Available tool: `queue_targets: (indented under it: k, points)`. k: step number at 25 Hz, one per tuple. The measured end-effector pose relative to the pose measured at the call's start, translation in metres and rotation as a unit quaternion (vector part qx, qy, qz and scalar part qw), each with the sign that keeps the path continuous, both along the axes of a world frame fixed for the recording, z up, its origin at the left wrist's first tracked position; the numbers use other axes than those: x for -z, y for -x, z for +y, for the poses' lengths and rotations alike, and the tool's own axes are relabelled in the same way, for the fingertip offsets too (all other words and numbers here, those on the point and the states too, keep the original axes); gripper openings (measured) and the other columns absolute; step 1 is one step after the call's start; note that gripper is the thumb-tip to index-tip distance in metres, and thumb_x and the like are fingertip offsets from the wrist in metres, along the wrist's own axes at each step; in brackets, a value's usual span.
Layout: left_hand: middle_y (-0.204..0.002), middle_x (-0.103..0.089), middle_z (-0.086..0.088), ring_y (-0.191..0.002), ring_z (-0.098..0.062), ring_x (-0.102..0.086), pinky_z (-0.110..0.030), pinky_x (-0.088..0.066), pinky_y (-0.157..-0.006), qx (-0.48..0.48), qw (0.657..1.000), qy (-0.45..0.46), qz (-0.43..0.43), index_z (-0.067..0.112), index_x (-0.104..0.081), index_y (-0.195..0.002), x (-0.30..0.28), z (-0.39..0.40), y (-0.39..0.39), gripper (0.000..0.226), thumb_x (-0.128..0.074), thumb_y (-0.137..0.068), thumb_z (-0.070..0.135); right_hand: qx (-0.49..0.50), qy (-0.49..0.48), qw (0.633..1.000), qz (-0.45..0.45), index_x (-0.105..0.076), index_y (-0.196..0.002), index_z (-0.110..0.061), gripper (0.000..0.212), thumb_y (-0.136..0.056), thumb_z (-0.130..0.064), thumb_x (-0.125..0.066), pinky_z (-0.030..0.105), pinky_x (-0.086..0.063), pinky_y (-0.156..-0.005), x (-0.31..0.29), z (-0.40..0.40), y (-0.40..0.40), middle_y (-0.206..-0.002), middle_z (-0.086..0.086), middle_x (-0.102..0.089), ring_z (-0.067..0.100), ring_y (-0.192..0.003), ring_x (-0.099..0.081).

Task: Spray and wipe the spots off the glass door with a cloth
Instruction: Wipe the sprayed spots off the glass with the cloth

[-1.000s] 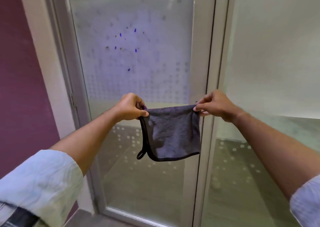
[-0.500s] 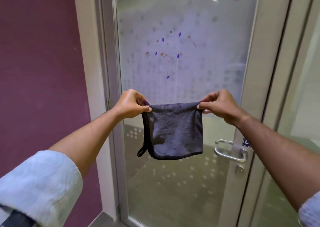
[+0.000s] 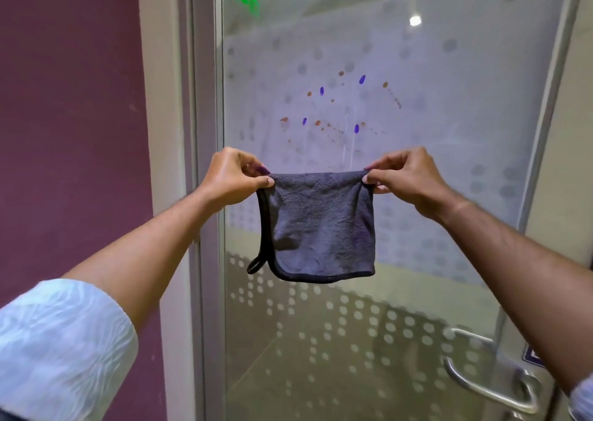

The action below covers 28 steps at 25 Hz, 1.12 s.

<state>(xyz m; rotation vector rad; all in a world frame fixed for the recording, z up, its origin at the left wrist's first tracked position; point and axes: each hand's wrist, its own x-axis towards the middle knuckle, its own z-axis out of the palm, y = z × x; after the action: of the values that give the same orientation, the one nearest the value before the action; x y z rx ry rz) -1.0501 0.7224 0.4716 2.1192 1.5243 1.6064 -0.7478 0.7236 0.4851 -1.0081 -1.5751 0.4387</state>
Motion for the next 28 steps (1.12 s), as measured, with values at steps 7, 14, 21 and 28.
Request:
queue_targets:
  k: [7,14,21,28]
  points:
    - [-0.072,-0.076,-0.007,-0.077,-0.025,-0.074,-0.047,-0.060,-0.080,0.069,0.997,-0.020,-0.039,0.014,-0.077,-0.078,-0.035,0.090,0.031,0.016,-0.087,-0.068,0.021,0.050,-0.069,0.996,0.000,-0.077,-0.076,-0.007,0.010,-0.071,0.001,-0.075,0.026,-0.060,-0.061,-0.036,0.058,0.031,-0.069,0.009,-0.073,0.014,-0.060,-0.069]
    - [-0.065,-0.074,-0.002,-0.066,-0.022,-0.071,-0.036,-0.061,-0.062,0.168,0.983,-0.056,-0.039,0.020,-0.076,-0.069,-0.089,0.181,0.063,0.012,-0.088,-0.065,0.022,0.144,-0.132,0.981,-0.015,-0.076,-0.079,-0.008,0.010,-0.074,0.001,-0.075,0.025,-0.060,-0.062,-0.079,0.093,0.073,-0.075,0.012,-0.073,0.014,-0.064,-0.071]
    - [-0.067,-0.072,0.009,-0.062,-0.002,-0.068,-0.021,-0.055,-0.063,0.186,0.972,-0.144,-0.008,0.025,-0.075,-0.073,-0.133,0.228,0.050,0.012,-0.085,-0.069,0.022,0.323,-0.187,0.927,-0.038,-0.073,-0.074,-0.023,0.010,-0.068,-0.015,-0.070,0.045,-0.063,-0.070,-0.108,0.112,0.096,-0.069,0.000,-0.072,0.018,-0.071,-0.073]
    - [-0.084,-0.076,-0.001,-0.071,-0.008,-0.068,-0.026,-0.058,-0.079,0.159,0.951,-0.263,0.028,0.015,-0.077,-0.093,-0.138,0.245,0.030,0.017,-0.078,-0.077,0.021,0.499,-0.268,0.789,-0.238,-0.077,-0.092,-0.018,0.018,-0.082,-0.014,-0.062,0.028,-0.048,-0.070,-0.115,0.128,0.115,-0.085,0.010,-0.066,0.026,-0.078,-0.062]
